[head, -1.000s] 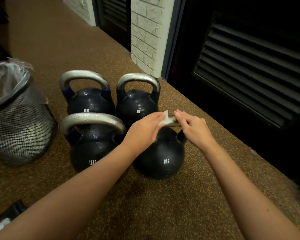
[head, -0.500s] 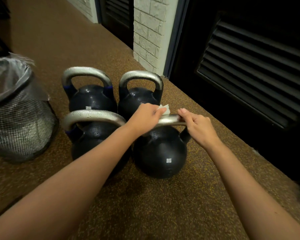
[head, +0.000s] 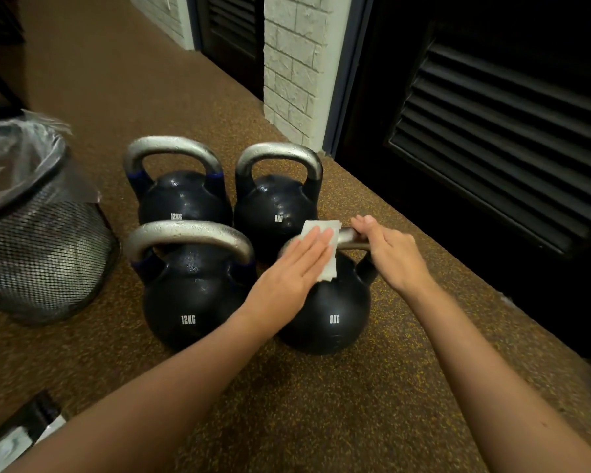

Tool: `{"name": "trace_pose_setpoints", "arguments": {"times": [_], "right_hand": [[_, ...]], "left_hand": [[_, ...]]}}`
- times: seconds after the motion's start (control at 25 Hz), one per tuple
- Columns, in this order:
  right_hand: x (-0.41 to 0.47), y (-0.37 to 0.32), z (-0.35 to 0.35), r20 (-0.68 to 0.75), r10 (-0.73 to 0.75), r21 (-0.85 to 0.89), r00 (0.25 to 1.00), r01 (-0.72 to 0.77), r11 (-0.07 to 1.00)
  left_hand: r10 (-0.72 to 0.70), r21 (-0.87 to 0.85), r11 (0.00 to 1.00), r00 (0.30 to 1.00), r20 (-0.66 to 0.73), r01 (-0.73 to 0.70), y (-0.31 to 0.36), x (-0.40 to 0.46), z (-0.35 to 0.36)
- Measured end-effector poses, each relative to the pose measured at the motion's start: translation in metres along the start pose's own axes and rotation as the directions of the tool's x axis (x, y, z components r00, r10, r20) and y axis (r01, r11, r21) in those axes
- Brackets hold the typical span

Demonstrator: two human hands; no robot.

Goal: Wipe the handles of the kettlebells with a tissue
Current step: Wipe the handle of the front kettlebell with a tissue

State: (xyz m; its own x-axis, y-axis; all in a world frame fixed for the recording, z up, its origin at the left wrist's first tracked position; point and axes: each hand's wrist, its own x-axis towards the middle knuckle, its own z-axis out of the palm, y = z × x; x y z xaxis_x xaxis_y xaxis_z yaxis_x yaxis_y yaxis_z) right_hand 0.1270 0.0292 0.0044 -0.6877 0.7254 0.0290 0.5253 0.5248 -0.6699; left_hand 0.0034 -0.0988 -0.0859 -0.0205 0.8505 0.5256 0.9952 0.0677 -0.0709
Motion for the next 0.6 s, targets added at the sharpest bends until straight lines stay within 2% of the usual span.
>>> {"name": "trace_pose_setpoints", "arguments": {"times": [0.2,0.4,0.6], "right_hand": [[0.003,0.003,0.003,-0.012,0.025,0.056,1.0,-0.024,0.998],[0.006,0.008,0.006,-0.007,0.032,0.043,0.999,-0.031,0.999],[0.005,0.008,0.003,-0.001,-0.007,0.021,1.0,0.007,1.0]], "left_hand": [[0.066,0.159,0.985,0.997,0.033,-0.07,0.0,-0.001,-0.001],[0.105,0.313,0.938,0.982,0.156,-0.15,0.008,0.01,-0.003],[0.133,0.334,0.93,0.987,0.089,-0.155,-0.016,-0.019,-0.003]]}}
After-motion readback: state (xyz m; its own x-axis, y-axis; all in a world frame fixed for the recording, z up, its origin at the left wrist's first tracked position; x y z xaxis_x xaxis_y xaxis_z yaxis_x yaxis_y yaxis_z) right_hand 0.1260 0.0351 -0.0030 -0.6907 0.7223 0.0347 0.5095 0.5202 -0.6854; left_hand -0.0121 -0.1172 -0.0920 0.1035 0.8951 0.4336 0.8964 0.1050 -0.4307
